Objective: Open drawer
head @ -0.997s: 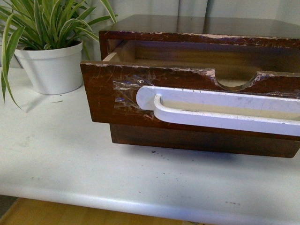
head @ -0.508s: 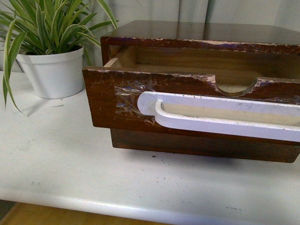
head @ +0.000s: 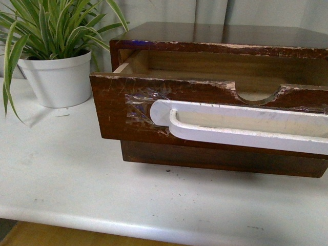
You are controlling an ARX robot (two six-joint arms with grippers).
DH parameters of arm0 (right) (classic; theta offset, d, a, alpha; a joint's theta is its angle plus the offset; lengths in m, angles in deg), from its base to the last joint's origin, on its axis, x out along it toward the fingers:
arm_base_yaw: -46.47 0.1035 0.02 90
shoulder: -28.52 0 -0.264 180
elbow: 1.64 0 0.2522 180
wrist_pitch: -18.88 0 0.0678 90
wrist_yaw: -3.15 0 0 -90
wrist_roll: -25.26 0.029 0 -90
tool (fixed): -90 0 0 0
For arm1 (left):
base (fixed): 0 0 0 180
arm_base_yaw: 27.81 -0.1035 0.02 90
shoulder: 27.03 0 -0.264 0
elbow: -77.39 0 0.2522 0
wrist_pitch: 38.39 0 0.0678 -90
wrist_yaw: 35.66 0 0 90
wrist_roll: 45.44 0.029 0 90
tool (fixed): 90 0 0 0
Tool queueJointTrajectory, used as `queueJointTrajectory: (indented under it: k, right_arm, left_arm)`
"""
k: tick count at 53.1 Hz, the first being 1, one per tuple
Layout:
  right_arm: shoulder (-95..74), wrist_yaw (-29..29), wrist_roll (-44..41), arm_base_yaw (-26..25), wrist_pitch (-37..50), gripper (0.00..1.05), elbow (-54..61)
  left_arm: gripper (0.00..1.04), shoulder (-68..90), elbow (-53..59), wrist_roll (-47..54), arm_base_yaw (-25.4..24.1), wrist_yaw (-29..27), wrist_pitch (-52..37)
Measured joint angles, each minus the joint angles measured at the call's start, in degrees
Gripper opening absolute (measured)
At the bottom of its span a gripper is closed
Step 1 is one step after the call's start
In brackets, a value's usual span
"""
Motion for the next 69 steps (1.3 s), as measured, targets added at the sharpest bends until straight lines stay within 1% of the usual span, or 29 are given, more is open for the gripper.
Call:
queueJointTrajectory:
  k: [26, 27, 31, 34, 36, 38, 41, 42, 49, 51, 54, 55, 56, 57, 59, 69]
  right_arm:
    - [0.0, 0.6, 0.0, 0.0, 0.0, 0.01, 0.0]
    - [0.0, 0.6, 0.0, 0.0, 0.0, 0.01, 0.0]
    - [0.0, 0.6, 0.0, 0.0, 0.0, 0.13, 0.0]
    - [0.0, 0.6, 0.0, 0.0, 0.0, 0.22, 0.0]
    - [0.0, 0.6, 0.0, 0.0, 0.0, 0.27, 0.0]
    - [0.0, 0.6, 0.0, 0.0, 0.0, 0.36, 0.0]
    - [0.0, 0.6, 0.0, 0.0, 0.0, 0.48, 0.0]
    - [0.0, 0.6, 0.0, 0.0, 0.0, 0.52, 0.0]
    - [0.0, 0.6, 0.0, 0.0, 0.0, 0.72, 0.0]
    - [0.0, 0.6, 0.0, 0.0, 0.0, 0.79, 0.0]
    - [0.0, 0.6, 0.0, 0.0, 0.0, 0.91, 0.0]
    - [0.0, 0.6, 0.1, 0.0, 0.0, 0.96, 0.0]
    - [0.0, 0.6, 0.1, 0.0, 0.0, 0.98, 0.0]
    - [0.0, 0.6, 0.2, 0.0, 0.0, 0.97, 0.0]
    - [0.0, 0.6, 0.1, 0.0, 0.0, 0.95, 0.0]
    - [0.0, 0.6, 0.1, 0.0, 0.0, 0.96, 0.0]
  left_arm:
    - [0.04, -0.1, 0.0, 0.0, 0.0, -0.1, 0.0]
    - [0.07, -0.1, 0.0, 0.0, 0.0, -0.1, 0.0]
    - [0.19, -0.1, 0.0, 0.0, 0.0, -0.1, 0.0]
    - [0.26, -0.1, 0.0, 0.0, 0.0, -0.1, 0.0]
    - [0.33, -0.1, 0.0, 0.0, 0.0, -0.1, 0.0]
    - [0.41, -0.1, 0.0, 0.0, 0.0, -0.1, 0.0]
    - [0.55, -0.1, 0.0, 0.0, 0.0, -0.1, 0.0]
    - [0.57, -0.1, 0.0, 0.0, 0.0, -0.1, 0.0]
    - [0.78, -0.1, 0.0, 0.0, 0.0, -0.1, 0.0]
    - [0.84, -0.1, 0.0, 0.0, 0.0, -0.1, 0.0]
    - [0.98, -0.1, 0.0, 0.0, 0.0, -0.1, 0.0]
    - [1.0, -0.1, 0.0, 0.1, 0.0, -0.1, 0.0]
    - [1.0, -0.1, 0.0, 0.1, 0.0, -0.1, 0.0]
    - [0.98, -0.1, 0.0, 0.1, 0.0, -0.1, 0.0]
    - [0.98, -0.1, 0.0, 0.1, 0.0, -0.1, 0.0]
    - [0.98, -0.1, 0.0, 0.1, 0.0, -0.1, 0.0]
